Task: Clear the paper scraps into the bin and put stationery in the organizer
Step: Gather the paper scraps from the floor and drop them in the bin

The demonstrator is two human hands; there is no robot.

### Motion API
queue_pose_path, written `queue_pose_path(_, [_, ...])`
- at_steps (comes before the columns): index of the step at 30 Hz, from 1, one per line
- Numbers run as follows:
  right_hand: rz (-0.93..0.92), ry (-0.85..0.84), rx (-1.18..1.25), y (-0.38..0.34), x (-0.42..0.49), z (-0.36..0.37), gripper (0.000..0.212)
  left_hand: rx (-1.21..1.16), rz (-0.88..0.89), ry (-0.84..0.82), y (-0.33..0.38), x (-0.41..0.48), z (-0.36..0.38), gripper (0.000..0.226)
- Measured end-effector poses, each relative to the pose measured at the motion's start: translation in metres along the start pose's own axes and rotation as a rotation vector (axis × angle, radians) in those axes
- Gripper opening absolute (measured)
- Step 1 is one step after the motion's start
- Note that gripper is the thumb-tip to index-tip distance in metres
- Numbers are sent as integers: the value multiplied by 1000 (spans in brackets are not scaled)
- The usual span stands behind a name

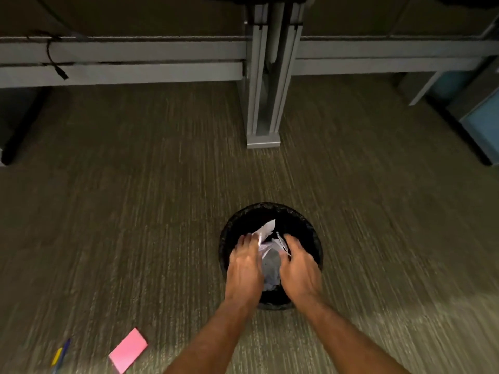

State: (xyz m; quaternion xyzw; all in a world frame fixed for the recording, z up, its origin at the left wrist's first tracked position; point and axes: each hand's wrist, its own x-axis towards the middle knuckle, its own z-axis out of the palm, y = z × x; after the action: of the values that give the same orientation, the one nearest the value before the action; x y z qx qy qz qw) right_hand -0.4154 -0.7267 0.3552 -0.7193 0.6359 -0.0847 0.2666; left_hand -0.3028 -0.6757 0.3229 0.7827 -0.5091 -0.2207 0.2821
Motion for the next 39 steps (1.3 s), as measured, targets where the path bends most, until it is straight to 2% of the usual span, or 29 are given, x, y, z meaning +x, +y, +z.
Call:
queue_pose_path(5, [-21,-80,2,14,-3,19,52,98,-18,-121,-10,-1,2,53])
queue_pose_path(9, [-85,-66,-33,13,-16,26,55,163,51,-27,-21,-20,2,52])
queue_pose_path(11, [-98,-53,-39,7,-23,26,57,148,73,-33,-23,-33,-5,53])
queue_pose_path(13, [-114,-31,-41,-3,-32,26,57,162,85,-61,-23,-47,-22,55])
queue_pose_path(17, [-191,47,-83,-35,-61,25,60,254,72,28,-31,-69,-66,57])
queue_pose_path(24, [-307,133,-71,-133,-142,36,61,236,-24,214,-79,-127,-191,57])
queue_pose_path(31, [-350,173,-64,-248,-247,65,60,212,-134,339,-157,-214,-337,56])
queue_pose_path(39, [-363,287,-53,-392,-382,98,58,187,-70,350,-240,-312,-488,57])
